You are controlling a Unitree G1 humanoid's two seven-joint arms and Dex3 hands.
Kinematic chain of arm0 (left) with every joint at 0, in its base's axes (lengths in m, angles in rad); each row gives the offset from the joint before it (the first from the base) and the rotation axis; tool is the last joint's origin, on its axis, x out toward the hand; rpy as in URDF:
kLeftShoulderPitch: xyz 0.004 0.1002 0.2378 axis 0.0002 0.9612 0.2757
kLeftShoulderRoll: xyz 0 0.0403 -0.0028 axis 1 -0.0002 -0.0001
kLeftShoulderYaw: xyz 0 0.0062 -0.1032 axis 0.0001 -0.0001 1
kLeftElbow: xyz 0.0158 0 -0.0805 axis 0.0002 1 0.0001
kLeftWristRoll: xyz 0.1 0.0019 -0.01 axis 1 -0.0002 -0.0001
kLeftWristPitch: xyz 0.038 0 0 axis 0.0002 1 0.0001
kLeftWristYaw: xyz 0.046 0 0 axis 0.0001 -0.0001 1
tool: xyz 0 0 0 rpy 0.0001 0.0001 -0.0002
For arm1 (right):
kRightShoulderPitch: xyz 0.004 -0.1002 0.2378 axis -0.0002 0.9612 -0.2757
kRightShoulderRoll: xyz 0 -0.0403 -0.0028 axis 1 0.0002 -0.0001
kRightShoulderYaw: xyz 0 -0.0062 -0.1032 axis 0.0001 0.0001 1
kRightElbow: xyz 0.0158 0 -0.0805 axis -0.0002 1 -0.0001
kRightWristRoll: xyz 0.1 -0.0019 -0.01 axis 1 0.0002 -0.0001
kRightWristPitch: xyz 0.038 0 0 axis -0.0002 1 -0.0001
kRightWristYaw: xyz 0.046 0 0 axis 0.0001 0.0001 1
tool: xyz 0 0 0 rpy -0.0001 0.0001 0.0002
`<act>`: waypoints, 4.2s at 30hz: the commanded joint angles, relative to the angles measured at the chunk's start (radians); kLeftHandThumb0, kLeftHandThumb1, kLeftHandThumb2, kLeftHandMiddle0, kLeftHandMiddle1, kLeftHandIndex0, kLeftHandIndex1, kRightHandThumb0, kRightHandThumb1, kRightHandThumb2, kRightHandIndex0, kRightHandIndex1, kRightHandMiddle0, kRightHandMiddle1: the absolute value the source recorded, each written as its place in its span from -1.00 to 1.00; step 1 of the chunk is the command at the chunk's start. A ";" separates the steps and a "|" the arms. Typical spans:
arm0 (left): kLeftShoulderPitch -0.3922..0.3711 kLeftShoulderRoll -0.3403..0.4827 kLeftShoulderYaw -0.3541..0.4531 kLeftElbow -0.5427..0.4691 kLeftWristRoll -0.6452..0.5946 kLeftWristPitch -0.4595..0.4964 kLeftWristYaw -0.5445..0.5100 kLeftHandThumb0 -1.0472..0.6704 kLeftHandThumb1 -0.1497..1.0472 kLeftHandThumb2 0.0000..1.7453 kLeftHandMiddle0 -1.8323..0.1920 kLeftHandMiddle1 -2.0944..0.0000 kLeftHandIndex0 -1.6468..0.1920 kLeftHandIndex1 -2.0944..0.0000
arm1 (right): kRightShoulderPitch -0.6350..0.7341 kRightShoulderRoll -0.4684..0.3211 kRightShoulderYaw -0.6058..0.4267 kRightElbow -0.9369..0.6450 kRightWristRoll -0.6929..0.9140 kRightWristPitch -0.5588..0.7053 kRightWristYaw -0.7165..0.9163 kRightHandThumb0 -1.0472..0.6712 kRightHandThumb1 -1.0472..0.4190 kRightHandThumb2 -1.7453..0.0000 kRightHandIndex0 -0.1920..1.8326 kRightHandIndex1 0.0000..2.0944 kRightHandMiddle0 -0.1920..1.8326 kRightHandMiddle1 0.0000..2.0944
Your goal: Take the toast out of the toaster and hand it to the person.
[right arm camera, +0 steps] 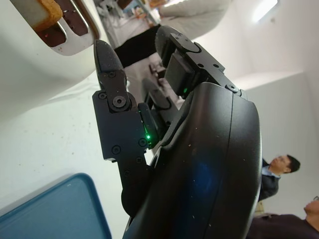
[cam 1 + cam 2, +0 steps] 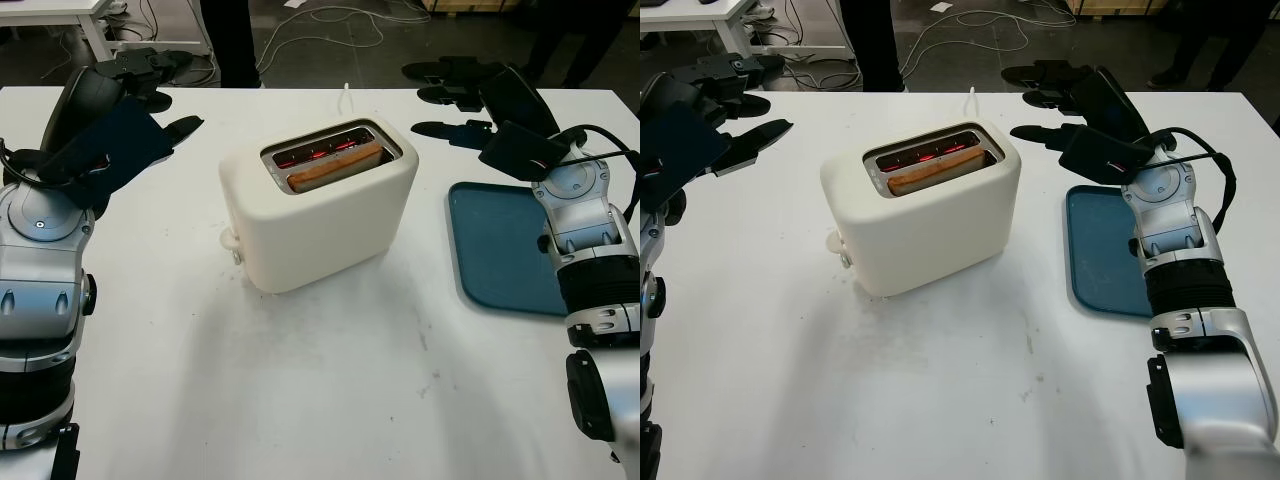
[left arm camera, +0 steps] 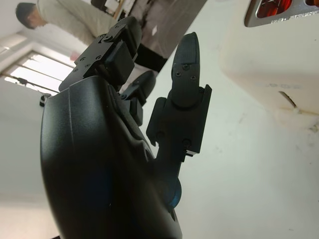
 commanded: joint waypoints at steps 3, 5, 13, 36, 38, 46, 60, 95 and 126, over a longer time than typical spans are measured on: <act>-0.017 -0.005 0.014 -0.007 -0.002 0.005 0.000 -0.18 0.79 -0.69 0.61 0.27 0.25 1.00 | 0.008 0.003 -0.002 -0.005 0.007 0.000 0.003 -0.28 -0.82 1.00 -0.12 -1.00 -0.19 -1.00; -0.018 -0.007 0.015 -0.006 -0.004 0.007 0.000 -0.19 0.79 -0.69 0.62 0.27 0.25 1.00 | 0.009 0.003 -0.002 -0.006 0.007 -0.003 0.004 -0.26 -0.82 1.00 -0.13 -1.00 -0.19 -1.00; -0.016 -0.002 0.012 -0.006 0.001 0.005 -0.002 -0.19 0.79 -0.69 0.62 0.25 0.25 1.00 | 0.007 0.002 0.001 0.000 0.001 -0.010 -0.001 -0.28 -0.82 1.00 -0.12 -1.00 -0.19 -1.00; 0.000 0.007 0.006 -0.012 0.010 0.009 -0.006 -0.23 0.79 -0.67 0.63 0.28 0.23 0.99 | 0.029 0.013 -0.005 -0.010 0.017 0.012 0.006 -0.26 -0.82 0.99 -0.12 -1.00 -0.19 -1.00; -0.001 0.010 0.003 -0.014 0.012 0.009 -0.008 -0.22 0.79 -0.67 0.63 0.28 0.23 0.99 | 0.033 0.013 -0.005 -0.013 0.018 0.016 0.007 -0.25 -0.82 0.99 -0.12 -1.00 -0.20 -1.00; -0.003 0.002 0.003 -0.016 0.012 0.021 -0.001 -0.23 0.79 -0.68 0.61 0.28 0.25 1.00 | 0.039 0.009 -0.004 -0.027 0.018 0.030 0.007 -0.22 -0.83 0.99 -0.14 -1.00 -0.21 -1.00; 0.008 0.007 0.011 -0.011 0.009 -0.013 -0.003 -0.24 0.79 -0.66 0.61 0.31 0.22 0.99 | 0.041 0.011 -0.003 -0.037 0.019 0.044 0.008 -0.21 -0.83 0.99 -0.14 -1.00 -0.21 -1.00; 0.014 0.014 0.011 -0.006 0.015 -0.033 -0.002 -0.20 0.79 -0.67 0.60 0.31 0.21 0.98 | 0.051 0.014 -0.028 -0.077 0.025 0.125 -0.016 -0.13 -0.83 0.97 -0.17 -1.00 -0.23 -1.00; 0.012 0.002 0.015 -0.009 0.010 -0.017 -0.001 -0.22 0.79 -0.66 0.58 0.33 0.22 0.99 | 0.052 0.020 -0.030 -0.092 0.028 0.137 -0.015 -0.11 -0.83 0.98 -0.18 -1.00 -0.22 -1.00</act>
